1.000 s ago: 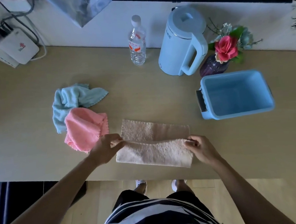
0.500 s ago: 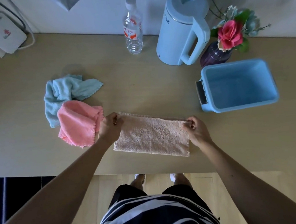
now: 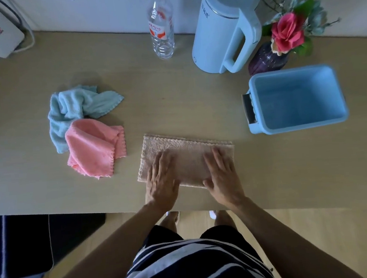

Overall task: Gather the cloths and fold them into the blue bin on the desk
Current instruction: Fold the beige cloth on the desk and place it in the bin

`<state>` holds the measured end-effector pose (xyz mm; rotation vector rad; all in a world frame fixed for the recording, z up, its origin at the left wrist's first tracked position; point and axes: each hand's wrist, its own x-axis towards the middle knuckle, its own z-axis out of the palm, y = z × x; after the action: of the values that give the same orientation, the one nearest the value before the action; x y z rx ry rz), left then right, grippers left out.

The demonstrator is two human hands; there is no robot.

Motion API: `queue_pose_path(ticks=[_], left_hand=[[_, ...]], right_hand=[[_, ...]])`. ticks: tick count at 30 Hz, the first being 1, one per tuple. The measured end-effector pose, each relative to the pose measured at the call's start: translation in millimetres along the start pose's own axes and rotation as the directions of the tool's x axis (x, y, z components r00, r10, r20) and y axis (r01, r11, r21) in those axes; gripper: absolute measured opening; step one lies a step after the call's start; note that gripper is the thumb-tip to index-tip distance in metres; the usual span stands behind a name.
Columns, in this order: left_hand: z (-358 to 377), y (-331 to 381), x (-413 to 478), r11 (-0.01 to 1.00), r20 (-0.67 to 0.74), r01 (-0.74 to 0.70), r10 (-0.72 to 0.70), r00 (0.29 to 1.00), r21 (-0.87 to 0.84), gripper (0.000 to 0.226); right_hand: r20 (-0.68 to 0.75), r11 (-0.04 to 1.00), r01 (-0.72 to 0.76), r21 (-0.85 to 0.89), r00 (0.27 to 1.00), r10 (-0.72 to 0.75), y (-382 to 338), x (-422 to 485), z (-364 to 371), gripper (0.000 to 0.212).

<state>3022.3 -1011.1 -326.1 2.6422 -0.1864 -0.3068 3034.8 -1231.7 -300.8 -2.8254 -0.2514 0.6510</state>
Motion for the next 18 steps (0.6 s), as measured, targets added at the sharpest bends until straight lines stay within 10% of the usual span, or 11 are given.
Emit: queue_pose_path(ticks=[10,14,18], left_hand=[[-27,-21,79,0.913,0.232,-0.274,0.208,0.95,0.303,0.076],[-51,-6,105,0.897,0.127,-0.23,0.196,0.972,0.377,0.087],[-53,2,83,0.826,0.009,-0.447,0.473,0.881,0.342,0.046]], right_hand=[[-0.003,0.98,-0.112,-0.164,0.994,0.113,-3,-33,-8,0.077],[0.088,0.986,-0.029,-0.164,0.995,0.044,-29,-36,-9,0.065],[0.096,0.971,0.182,-0.156,0.981,-0.169,-36,-34,-7,0.058]])
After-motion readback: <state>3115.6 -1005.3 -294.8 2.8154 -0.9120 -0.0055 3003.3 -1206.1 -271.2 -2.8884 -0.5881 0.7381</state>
